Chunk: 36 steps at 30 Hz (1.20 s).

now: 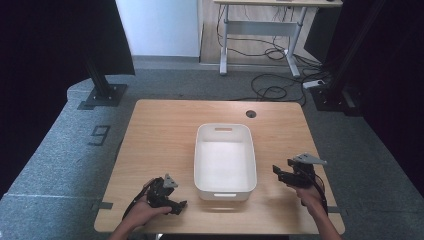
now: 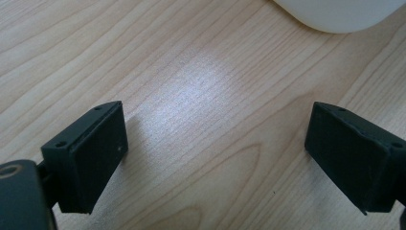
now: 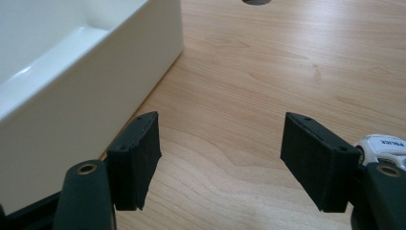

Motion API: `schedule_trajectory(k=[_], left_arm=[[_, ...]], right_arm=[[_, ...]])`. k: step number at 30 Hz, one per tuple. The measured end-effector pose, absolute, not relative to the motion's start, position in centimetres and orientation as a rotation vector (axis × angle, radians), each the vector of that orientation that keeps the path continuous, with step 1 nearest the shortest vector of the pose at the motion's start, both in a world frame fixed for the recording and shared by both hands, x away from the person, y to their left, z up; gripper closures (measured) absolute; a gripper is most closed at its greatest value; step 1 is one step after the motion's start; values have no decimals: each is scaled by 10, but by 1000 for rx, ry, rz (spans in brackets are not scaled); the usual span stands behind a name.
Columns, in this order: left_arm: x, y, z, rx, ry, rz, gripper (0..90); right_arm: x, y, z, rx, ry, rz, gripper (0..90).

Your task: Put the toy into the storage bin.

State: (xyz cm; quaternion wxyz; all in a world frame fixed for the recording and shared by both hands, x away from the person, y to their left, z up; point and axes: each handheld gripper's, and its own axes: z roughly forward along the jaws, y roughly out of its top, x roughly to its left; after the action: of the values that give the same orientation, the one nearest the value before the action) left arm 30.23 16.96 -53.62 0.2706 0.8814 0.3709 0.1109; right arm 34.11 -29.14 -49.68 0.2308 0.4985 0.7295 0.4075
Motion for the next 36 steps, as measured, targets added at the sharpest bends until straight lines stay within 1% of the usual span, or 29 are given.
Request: schedule_trajectory(k=[36], left_arm=[[305, 167, -536, 2383, 995, 294, 63]], right_arm=[[358, -327, -516, 1427, 1975, 983, 282]])
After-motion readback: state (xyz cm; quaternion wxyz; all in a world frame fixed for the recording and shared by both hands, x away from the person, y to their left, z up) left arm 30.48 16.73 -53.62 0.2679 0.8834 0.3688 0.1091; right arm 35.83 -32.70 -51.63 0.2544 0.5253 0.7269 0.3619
